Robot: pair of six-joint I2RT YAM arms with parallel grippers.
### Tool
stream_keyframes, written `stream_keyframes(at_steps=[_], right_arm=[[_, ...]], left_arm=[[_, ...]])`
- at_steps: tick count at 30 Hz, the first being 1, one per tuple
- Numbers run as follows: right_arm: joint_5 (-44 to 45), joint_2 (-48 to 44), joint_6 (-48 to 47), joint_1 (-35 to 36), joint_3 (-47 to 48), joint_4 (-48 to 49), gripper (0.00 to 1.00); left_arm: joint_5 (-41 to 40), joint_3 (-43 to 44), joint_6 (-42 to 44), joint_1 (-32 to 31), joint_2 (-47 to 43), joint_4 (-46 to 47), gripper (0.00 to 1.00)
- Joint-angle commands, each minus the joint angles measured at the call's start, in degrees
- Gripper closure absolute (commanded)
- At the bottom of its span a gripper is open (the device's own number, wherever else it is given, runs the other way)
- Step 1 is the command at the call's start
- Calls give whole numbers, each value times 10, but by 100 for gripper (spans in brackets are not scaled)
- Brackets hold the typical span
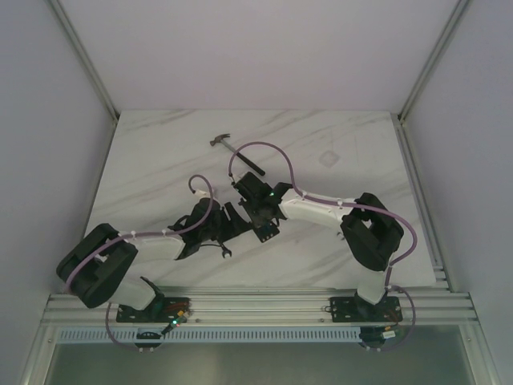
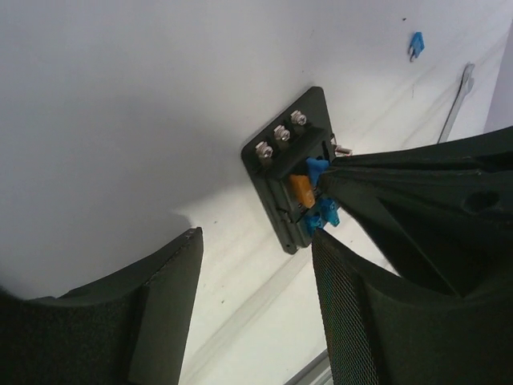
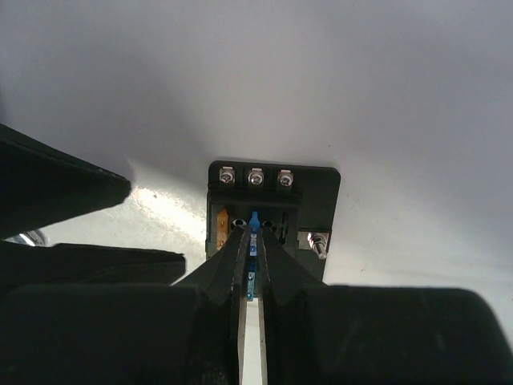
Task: Snap on the fuse box
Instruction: Install the fuse at the fuse box base.
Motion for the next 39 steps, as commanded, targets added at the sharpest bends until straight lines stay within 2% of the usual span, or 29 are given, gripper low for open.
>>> stream_keyframes(at_steps=[1, 12, 21, 39], right_arm=[[4, 17, 12, -6, 1, -38, 92], [-5, 26, 25, -12, -6, -51, 94], [-14, 22, 28, -12, 4, -68, 94], [13, 58, 51, -18, 29, -73, 94]], left_arm=[[6, 25, -9, -12, 34, 30, 34], [-13, 37, -20, -23, 85, 43, 42], [-29, 28, -27, -25, 98, 39, 54], [-29, 20, -28, -27, 104, 38, 59]])
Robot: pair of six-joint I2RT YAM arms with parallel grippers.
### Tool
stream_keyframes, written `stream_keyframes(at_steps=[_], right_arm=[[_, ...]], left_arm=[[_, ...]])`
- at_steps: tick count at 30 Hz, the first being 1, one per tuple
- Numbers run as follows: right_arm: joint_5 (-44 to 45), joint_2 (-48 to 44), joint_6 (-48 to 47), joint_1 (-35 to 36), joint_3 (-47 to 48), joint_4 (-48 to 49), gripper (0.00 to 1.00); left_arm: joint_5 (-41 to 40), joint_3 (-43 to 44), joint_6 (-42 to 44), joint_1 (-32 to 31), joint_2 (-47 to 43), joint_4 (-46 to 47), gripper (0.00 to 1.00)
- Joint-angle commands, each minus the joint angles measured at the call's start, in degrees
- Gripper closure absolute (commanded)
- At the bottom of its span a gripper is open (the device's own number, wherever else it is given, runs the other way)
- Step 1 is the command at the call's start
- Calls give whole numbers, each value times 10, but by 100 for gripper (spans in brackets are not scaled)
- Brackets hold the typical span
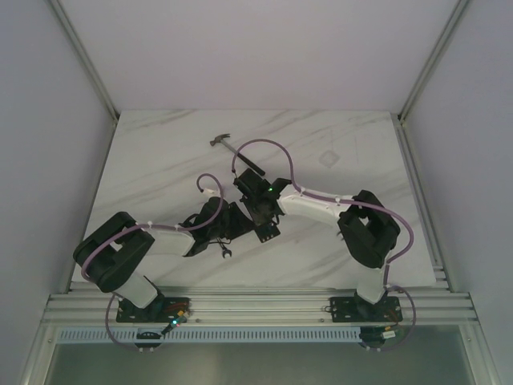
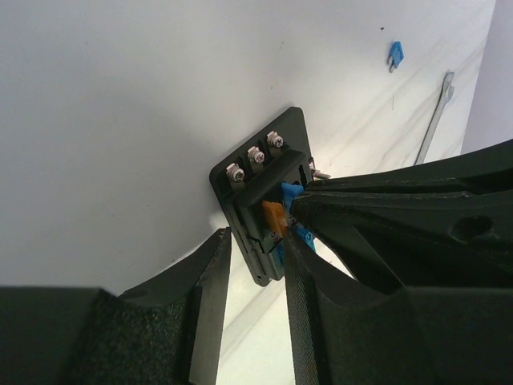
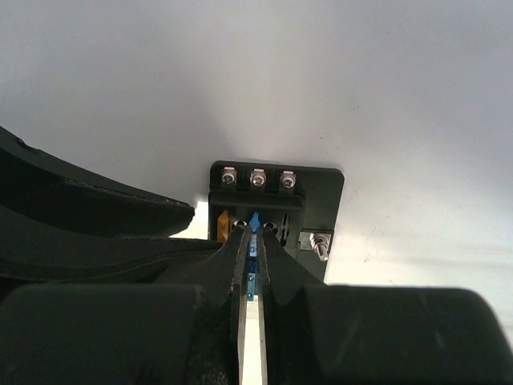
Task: Snap on the fuse box
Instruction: Install the fuse at the fuse box base.
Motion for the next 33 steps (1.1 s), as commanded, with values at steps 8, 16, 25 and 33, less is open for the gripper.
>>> stream_keyframes(at_steps=[8, 16, 25, 33], right_arm=[[28, 48, 15, -13, -10, -43, 95], [13, 24, 11, -12, -56, -40, 99], [22, 80, 7, -14, -36, -41, 100], [29, 85, 8, -17, -49, -40, 100]], left_arm=[[-23, -18, 4, -2, 15, -36, 60], [-23, -18, 2, -3, 15, -35, 60], [-26, -18, 3, -3, 7, -41, 60], [-26, -17, 4, -3, 5, -43, 60]])
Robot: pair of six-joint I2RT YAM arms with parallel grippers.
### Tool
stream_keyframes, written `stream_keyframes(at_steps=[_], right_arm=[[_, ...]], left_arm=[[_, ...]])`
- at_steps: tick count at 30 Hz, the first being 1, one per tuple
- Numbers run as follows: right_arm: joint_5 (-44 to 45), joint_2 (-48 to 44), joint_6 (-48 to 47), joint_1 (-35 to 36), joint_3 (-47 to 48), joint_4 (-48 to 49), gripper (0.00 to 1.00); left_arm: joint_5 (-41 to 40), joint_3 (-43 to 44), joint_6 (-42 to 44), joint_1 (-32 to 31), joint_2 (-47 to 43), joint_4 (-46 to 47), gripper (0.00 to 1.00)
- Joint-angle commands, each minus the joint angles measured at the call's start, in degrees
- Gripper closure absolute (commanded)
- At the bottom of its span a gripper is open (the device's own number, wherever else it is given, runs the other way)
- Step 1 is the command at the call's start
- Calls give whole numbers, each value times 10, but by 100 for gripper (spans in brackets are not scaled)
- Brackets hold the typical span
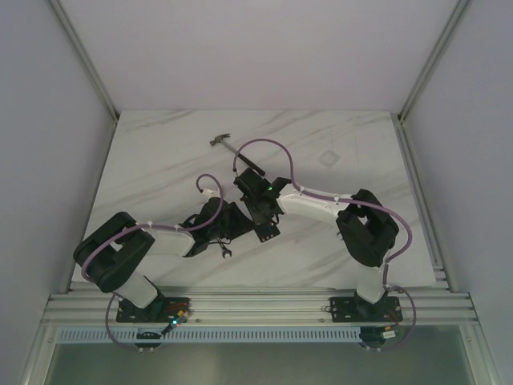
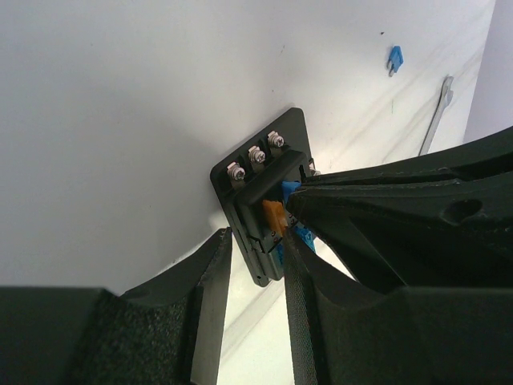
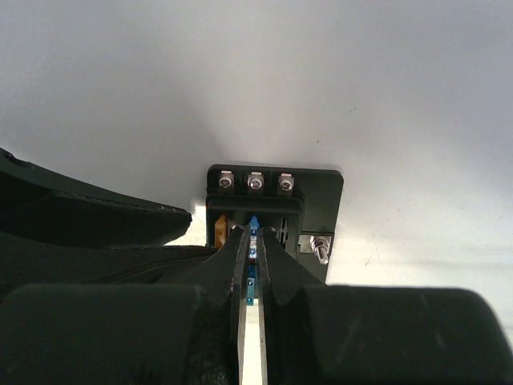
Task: Snap on the fuse box
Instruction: Install the fuse at the fuse box base.
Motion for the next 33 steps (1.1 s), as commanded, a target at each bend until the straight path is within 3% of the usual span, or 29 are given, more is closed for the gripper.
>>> stream_keyframes(at_steps=[1, 6, 23, 33], right_arm=[[27, 68, -6, -11, -53, -37, 100], [12, 48, -6, 4, -33, -22, 100], [-11, -79, 23, 11, -38, 31, 76], [-4, -68, 30, 6, -49, 34, 77]], left_arm=[[-20, -14, 8, -2, 5, -48, 60], [-22, -14, 8, -2, 1, -52, 59], [-20, -5, 11, -3, -20, -59, 52], [-19, -2, 15, -3, -31, -60, 46]])
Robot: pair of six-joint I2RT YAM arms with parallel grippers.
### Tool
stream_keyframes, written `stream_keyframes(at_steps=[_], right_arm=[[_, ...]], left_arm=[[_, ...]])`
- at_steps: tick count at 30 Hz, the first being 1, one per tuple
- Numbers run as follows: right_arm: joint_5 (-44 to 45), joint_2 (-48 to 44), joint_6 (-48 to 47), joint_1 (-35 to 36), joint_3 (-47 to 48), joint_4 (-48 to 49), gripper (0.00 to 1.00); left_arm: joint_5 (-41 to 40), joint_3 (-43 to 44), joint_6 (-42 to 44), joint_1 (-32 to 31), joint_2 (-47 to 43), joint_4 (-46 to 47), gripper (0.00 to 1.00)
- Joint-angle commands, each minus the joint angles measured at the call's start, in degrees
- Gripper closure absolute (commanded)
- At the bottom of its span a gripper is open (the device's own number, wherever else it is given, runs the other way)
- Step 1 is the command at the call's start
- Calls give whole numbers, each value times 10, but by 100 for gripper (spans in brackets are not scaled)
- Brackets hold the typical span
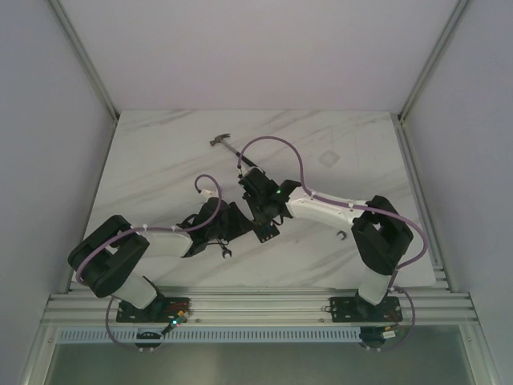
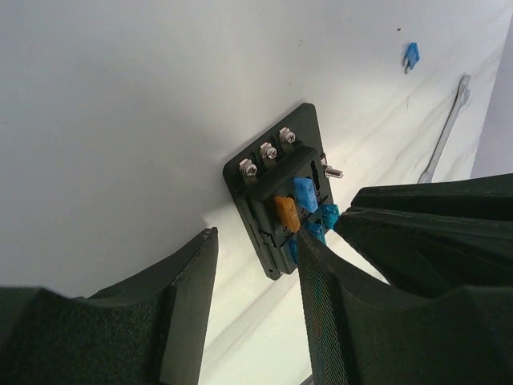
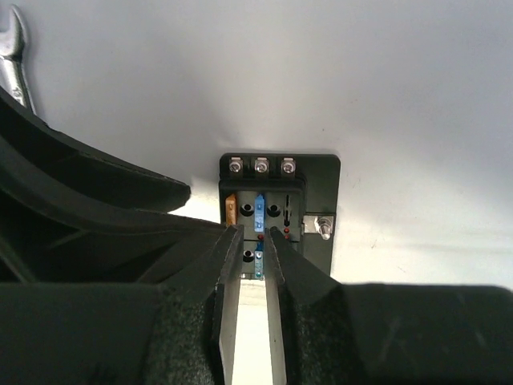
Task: Snap on the fuse box
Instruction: Install the fuse at the fuse box base.
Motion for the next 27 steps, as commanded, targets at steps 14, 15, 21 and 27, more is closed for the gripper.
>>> stream_keyframes(at_steps=[14, 15, 21, 27], right_arm=[[15, 46, 8, -3, -14, -1, 88], [16, 50, 8, -3, -14, -2, 91], [39, 81, 9, -3, -18, -28, 100], [50, 116, 6, -3, -26, -44, 100]], left_arm=[[-9, -1, 10, -2, -2, -18, 46], [-9, -2, 10, -2, -2, -19, 46], [-11, -4, 9, -2, -2, -19, 46], [-14, -5, 8, -2, -1, -22, 46]])
